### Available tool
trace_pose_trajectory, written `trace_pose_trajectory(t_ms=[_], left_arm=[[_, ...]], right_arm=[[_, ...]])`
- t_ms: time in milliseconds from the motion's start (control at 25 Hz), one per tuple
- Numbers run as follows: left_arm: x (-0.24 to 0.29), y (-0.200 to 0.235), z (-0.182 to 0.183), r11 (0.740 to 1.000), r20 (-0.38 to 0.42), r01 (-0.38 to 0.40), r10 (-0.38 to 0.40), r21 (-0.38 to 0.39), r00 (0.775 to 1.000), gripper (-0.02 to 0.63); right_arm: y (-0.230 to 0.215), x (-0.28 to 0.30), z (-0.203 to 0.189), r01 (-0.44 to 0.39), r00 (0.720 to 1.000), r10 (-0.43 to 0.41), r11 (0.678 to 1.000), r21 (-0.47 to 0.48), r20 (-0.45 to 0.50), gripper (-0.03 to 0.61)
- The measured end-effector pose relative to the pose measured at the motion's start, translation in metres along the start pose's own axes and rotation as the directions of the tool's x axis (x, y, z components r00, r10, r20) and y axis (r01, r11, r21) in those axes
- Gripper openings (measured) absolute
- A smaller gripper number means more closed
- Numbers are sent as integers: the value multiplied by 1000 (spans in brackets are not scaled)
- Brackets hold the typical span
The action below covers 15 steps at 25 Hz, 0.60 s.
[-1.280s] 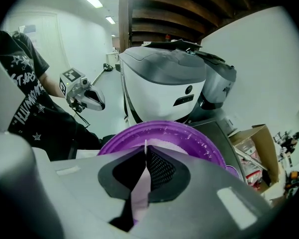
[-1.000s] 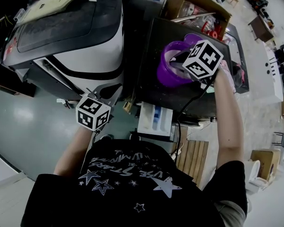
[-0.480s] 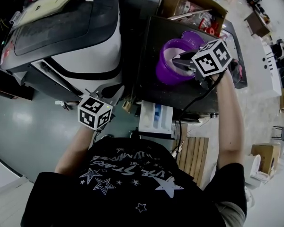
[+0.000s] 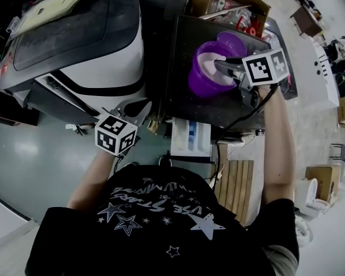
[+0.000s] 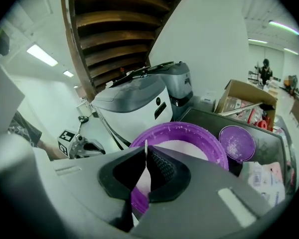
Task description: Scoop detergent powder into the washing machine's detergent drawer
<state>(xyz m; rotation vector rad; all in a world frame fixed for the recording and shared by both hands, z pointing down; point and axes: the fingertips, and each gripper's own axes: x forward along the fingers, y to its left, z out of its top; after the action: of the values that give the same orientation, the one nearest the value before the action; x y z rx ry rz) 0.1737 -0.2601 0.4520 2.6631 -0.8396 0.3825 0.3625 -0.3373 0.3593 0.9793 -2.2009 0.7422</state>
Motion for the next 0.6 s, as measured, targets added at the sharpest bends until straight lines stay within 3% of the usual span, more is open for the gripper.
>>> trace_pose_trajectory(t_ms=[240, 360, 480, 520, 600], left_arm=[[-5, -4, -2, 1000, -4, 30, -30, 6, 1000, 0], [-8, -6, -4, 999, -9, 46, -46, 7, 999, 0], [-11, -8, -7, 998, -16, 59, -59, 9, 998, 0], [-12, -9, -8, 998, -18, 65, -65, 11, 998, 0], [-13, -11, -9, 997, -22, 79, -78, 15, 997, 0]], right_arm=[[-9, -18, 5, 36, 986, -62, 985, 167, 153, 35], [-6, -26, 9, -15, 967, -49, 969, 246, 252, 35], [-12, -40, 11, -5, 941, -100, 951, 309, 324, 35], [-11, -44, 12, -23, 929, -101, 945, 327, 356, 35], [-1, -49, 16, -141, 892, -42, 921, 364, 450, 35]])
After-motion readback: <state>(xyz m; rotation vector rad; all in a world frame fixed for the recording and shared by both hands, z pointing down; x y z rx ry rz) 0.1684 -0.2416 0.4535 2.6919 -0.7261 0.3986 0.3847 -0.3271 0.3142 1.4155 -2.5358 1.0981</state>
